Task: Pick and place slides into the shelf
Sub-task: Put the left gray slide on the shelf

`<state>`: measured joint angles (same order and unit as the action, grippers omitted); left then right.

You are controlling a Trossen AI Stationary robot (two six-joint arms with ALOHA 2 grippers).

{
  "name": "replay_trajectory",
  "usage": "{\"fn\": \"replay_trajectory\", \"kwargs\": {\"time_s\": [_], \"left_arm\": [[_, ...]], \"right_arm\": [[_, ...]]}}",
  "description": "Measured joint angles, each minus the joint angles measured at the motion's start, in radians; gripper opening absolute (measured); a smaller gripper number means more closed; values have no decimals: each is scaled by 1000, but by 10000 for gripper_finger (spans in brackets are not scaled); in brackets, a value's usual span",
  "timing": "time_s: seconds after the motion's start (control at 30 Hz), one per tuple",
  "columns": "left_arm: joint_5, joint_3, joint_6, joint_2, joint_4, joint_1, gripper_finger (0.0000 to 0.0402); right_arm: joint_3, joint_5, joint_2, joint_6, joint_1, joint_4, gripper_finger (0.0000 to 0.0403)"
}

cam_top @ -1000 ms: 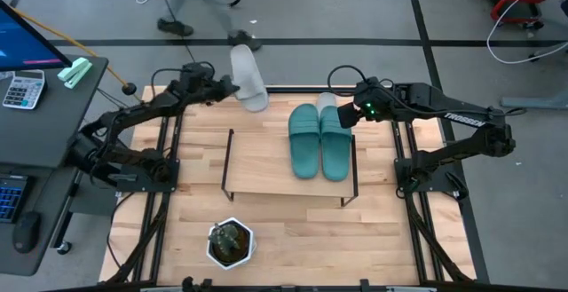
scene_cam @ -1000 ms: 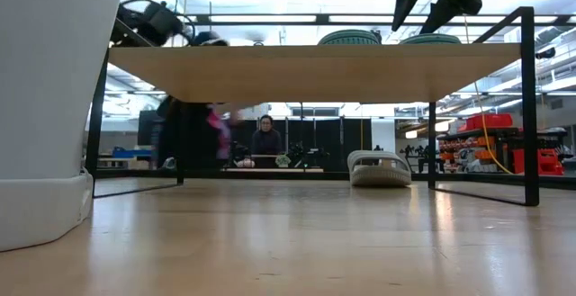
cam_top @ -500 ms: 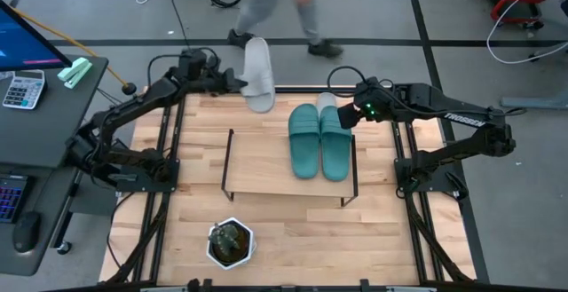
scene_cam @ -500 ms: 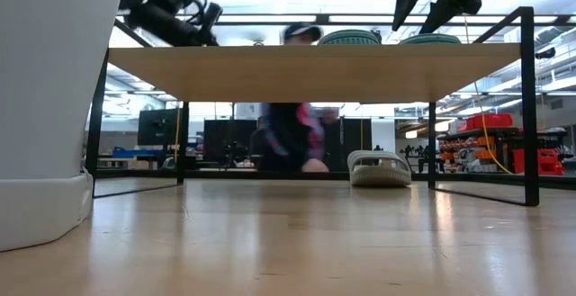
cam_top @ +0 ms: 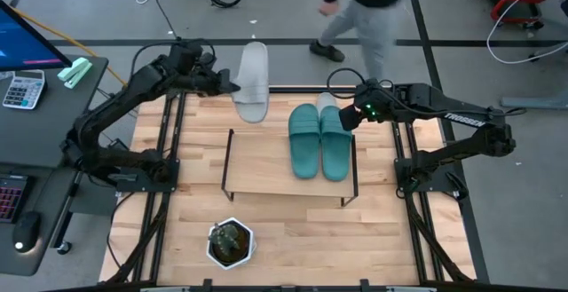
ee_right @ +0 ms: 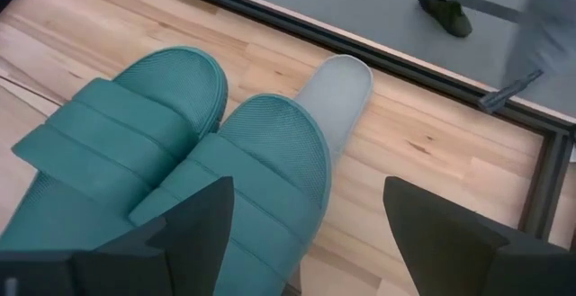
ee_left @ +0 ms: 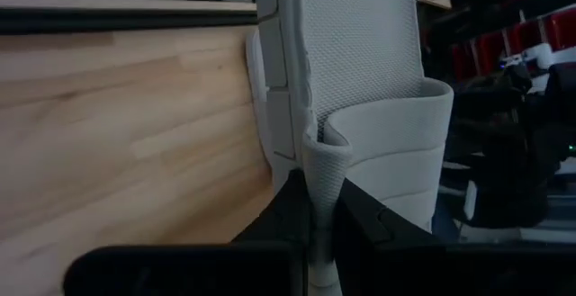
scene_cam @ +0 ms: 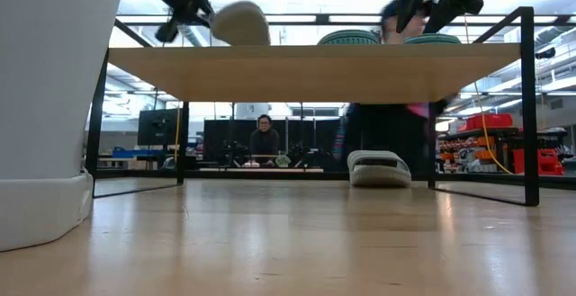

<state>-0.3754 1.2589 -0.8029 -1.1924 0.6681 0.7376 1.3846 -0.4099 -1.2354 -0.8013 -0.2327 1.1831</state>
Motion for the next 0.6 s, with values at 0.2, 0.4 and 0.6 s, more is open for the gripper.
{"fn": "replay_trajectory", "kwargs": {"time_s": [0.2, 0.4, 0.6], "left_arm": [[112, 31, -101, 68, 125, -106, 27], [261, 30, -263, 104, 175, -290, 27], [376, 29, -404, 92, 178, -491, 27]], "right_arm": [[0, 0, 0, 79, 0, 0, 293], [0, 0, 0, 171, 0, -1, 293], [0, -1, 0, 233, -1, -1, 293]]}}
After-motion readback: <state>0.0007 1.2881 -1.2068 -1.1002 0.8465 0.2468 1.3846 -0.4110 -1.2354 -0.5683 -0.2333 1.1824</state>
